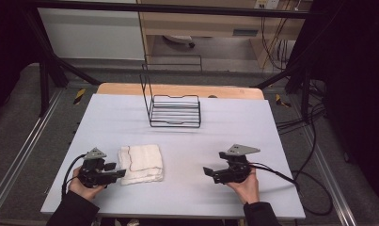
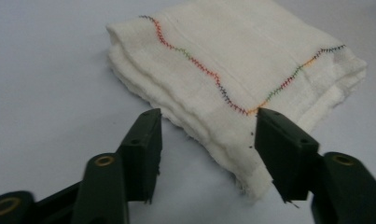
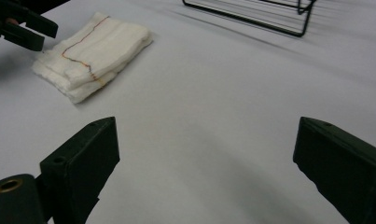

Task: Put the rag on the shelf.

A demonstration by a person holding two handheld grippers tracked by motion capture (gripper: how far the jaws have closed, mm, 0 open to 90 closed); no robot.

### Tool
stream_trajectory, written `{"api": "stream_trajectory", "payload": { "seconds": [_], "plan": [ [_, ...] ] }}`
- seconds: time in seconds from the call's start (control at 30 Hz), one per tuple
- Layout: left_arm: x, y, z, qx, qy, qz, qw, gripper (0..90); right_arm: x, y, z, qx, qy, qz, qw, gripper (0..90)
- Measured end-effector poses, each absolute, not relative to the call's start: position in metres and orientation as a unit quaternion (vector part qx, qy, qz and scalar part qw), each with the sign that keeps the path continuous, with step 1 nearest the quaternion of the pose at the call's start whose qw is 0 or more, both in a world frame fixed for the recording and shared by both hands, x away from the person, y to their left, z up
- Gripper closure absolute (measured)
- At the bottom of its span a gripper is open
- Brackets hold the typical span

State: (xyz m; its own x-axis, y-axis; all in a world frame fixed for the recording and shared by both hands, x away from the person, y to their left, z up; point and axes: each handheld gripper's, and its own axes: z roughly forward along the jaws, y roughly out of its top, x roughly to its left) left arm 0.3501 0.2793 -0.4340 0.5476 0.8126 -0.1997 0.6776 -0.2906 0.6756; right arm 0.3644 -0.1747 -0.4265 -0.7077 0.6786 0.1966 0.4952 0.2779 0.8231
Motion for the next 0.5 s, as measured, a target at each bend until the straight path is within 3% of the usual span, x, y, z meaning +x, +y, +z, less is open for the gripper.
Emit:
{"api": "stream_trajectory", "payload": {
  "seconds": [0.23,0.5],
  "plan": [
    [0.346,0.274,-0.438,0.804,0.461,0.071,0.368,63.5,0.364,-0.129,-0.427,0.352,0.804,0.473,0.079,10.9],
    [0.346,0.27,-0.442,0.805,0.47,0.059,0.357,68.6,0.366,-0.084,-0.432,0.345,0.81,0.469,0.069,15.9]
  ]
}}
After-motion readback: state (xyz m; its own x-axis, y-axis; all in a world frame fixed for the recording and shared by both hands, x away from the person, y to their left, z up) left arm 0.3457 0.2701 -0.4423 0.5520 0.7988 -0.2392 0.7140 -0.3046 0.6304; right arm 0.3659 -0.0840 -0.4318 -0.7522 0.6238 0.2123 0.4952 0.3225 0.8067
